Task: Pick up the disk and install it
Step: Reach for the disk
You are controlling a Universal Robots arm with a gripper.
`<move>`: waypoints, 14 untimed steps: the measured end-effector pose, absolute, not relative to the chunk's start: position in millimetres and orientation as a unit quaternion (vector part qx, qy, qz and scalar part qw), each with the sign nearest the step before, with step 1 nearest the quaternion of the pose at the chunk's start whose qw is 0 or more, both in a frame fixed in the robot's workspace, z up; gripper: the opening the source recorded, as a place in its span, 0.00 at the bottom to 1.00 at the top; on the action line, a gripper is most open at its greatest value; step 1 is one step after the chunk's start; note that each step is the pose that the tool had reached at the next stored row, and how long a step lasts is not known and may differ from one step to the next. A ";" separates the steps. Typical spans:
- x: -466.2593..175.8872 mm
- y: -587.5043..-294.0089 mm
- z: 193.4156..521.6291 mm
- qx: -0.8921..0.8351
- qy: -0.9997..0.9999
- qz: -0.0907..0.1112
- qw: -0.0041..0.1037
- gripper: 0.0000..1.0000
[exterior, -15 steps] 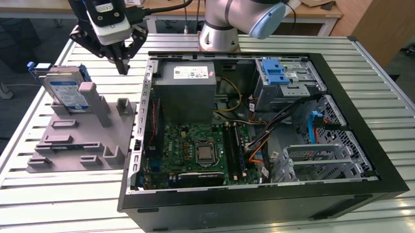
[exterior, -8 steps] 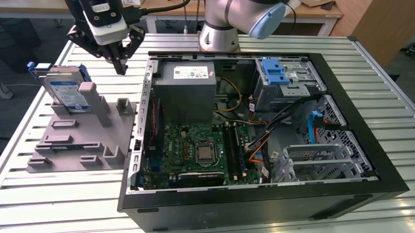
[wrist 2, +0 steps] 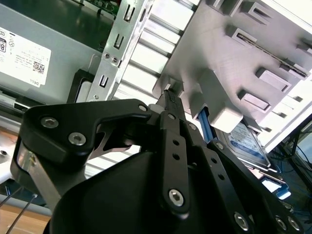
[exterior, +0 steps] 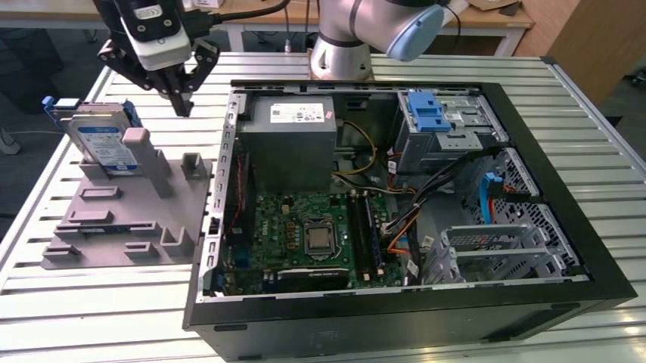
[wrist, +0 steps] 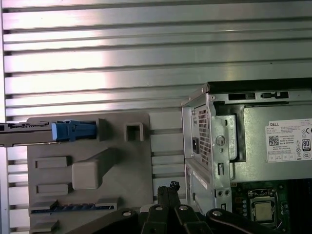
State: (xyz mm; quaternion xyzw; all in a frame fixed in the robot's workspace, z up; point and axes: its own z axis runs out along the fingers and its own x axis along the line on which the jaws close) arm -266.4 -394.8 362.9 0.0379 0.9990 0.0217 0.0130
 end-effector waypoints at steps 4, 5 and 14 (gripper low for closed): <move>-269.4 -394.8 362.7 0.038 0.999 0.022 0.013 0.11; -270.1 -394.8 362.6 0.038 0.999 0.022 0.013 0.11; -275.6 -394.8 361.9 0.038 0.999 0.022 0.013 0.11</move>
